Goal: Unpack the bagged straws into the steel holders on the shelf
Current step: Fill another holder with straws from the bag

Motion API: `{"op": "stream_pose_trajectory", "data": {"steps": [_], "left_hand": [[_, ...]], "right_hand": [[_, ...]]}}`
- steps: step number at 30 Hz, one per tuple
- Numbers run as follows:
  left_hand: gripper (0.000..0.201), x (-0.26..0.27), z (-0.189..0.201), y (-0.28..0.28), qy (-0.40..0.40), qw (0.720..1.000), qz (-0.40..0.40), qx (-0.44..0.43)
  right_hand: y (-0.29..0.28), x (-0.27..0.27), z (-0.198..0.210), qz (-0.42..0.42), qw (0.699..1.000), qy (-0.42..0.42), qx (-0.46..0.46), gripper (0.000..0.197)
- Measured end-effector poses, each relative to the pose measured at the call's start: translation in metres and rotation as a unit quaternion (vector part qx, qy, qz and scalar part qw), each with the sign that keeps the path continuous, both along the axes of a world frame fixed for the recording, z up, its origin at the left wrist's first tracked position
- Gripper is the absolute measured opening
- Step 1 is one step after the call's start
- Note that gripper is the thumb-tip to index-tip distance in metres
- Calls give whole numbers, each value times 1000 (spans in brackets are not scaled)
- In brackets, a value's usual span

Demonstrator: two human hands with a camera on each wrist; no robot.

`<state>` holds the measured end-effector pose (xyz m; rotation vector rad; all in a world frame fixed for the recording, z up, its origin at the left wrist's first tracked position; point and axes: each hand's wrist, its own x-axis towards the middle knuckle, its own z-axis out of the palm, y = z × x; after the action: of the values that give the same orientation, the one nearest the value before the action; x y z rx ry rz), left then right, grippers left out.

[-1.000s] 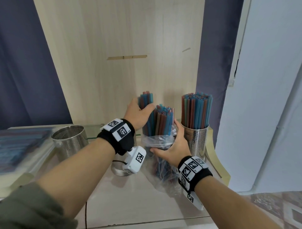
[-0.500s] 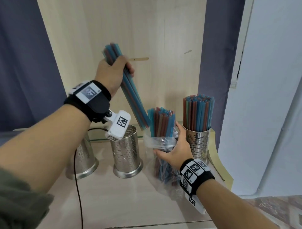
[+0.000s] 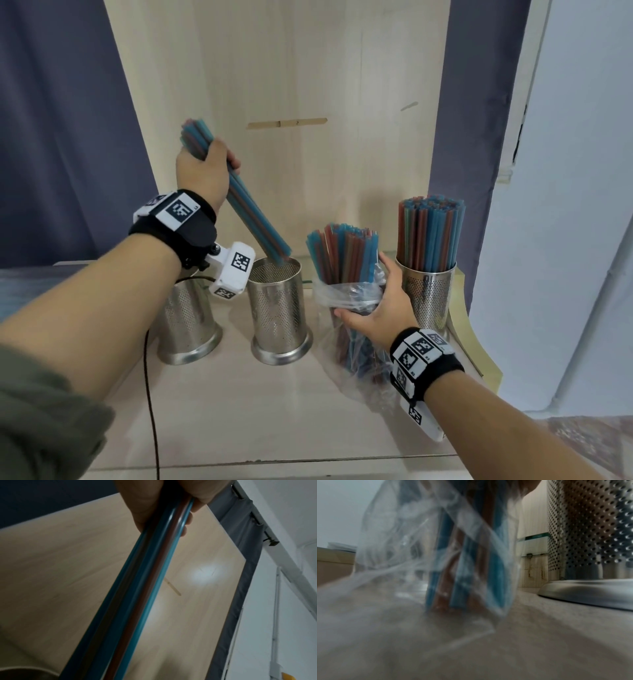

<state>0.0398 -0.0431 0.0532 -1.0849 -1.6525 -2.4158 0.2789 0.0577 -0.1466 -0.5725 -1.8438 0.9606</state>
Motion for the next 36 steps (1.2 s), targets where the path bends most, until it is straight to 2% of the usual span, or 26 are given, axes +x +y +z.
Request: {"op": "stream_pose_trajectory", "data": {"steps": [4,8,12,16,19,21,23,25,26,29,31,32,33,36], "left_hand": [[31,-5,-20,7,5,998,13,-69],[39,-6,-51,18,-9,981,-43,-190],[20,-14,-84,23,-21,950,-62,-304],[31,-30,-104,31,-8,928,-76,-365],[52,-22,-104,30,33,901,-104,-420],[46,-11,-101,25,75,874,-121,-464],[46,-5,-101,25,86,859,-143,-483],[56,1,-101,21,85,854,-169,-485],[68,1,-100,18,74,853,-177,-486],[124,-7,-103,13,41,875,-173,-451],[129,-8,-106,3,30,900,-159,-406],[134,-5,-108,-4,36,902,-150,-404],[137,-4,-111,-11,56,898,-134,-415],[142,0,-131,-32,126,863,-77,-483]], "right_hand": [[-2,1,2,2,1000,12,-6,114],[-1,1,0,-8,1000,3,1,116],[0,1,0,-16,1000,-8,-3,117],[0,1,0,-17,1000,-9,-13,117],[0,1,0,-14,1000,-8,-5,115],[0,1,0,-15,1000,-8,-2,112],[1,1,0,-20,1000,-12,-5,114],[2,1,-1,-23,1000,-17,-7,116],[2,1,-1,-24,999,-21,-7,116],[2,0,-2,-23,999,-23,-13,117],[3,0,-3,-27,999,-30,-16,117],[4,0,-2,-30,999,-34,-17,117],[4,0,-3,-33,999,-36,-18,117],[3,0,-2,-38,998,-35,-23,116]]}}
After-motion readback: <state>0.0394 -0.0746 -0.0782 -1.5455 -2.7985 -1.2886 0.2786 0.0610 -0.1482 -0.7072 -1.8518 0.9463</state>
